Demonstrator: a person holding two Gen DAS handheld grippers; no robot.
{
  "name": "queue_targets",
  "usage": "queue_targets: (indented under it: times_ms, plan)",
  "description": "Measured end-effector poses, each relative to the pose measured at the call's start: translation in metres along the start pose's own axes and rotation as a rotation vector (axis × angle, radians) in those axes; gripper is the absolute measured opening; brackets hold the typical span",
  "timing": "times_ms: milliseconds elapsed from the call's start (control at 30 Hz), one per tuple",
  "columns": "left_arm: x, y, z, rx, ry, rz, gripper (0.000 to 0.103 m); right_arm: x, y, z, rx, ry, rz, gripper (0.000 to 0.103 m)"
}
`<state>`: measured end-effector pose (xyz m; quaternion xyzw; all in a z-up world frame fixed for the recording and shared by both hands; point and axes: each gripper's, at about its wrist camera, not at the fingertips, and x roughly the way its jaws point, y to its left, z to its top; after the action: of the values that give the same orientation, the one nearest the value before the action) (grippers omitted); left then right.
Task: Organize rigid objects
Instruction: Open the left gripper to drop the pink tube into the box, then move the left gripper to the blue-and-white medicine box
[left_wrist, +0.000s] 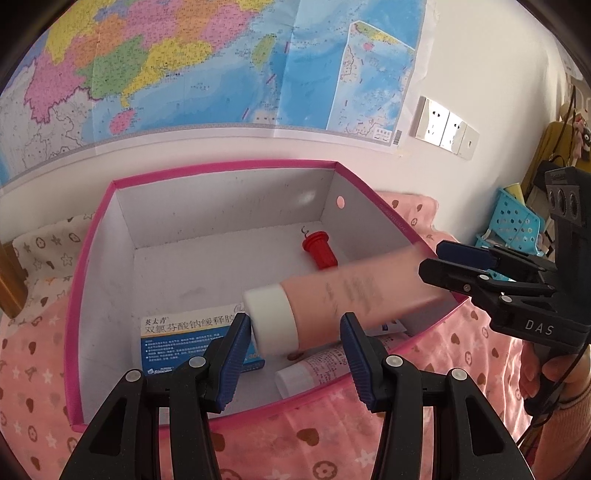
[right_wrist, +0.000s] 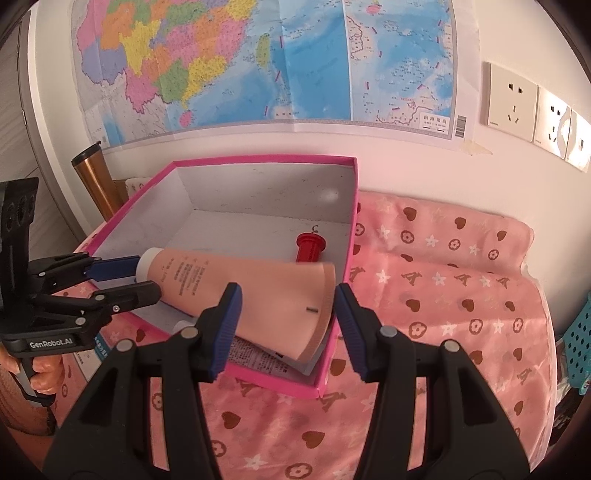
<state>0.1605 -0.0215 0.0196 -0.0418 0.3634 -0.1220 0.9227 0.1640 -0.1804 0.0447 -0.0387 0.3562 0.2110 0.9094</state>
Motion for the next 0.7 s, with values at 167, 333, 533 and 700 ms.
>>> queue_targets:
  times_ms: [167, 333, 533, 700]
  plan:
    - [0.002, -0.001, -0.001, 0.007, 0.009, 0.002, 0.05, -0.002, 0.002, 0.0, -0.001, -0.015, -0.011, 0.055]
    - [-0.006, 0.0, -0.006, 0.013, -0.015, -0.01, 0.05, -0.008, 0.0, -0.005, 0.016, -0.027, -0.003, 0.055]
    - [-0.03, -0.004, -0.014, 0.039, -0.076, 0.014, 0.053, -0.022, -0.001, -0.015, 0.052, -0.052, 0.033, 0.055]
    - [-0.056, -0.006, -0.022, 0.062, -0.134, 0.033, 0.056, -0.035, 0.008, -0.027, 0.066, -0.071, 0.097, 0.055]
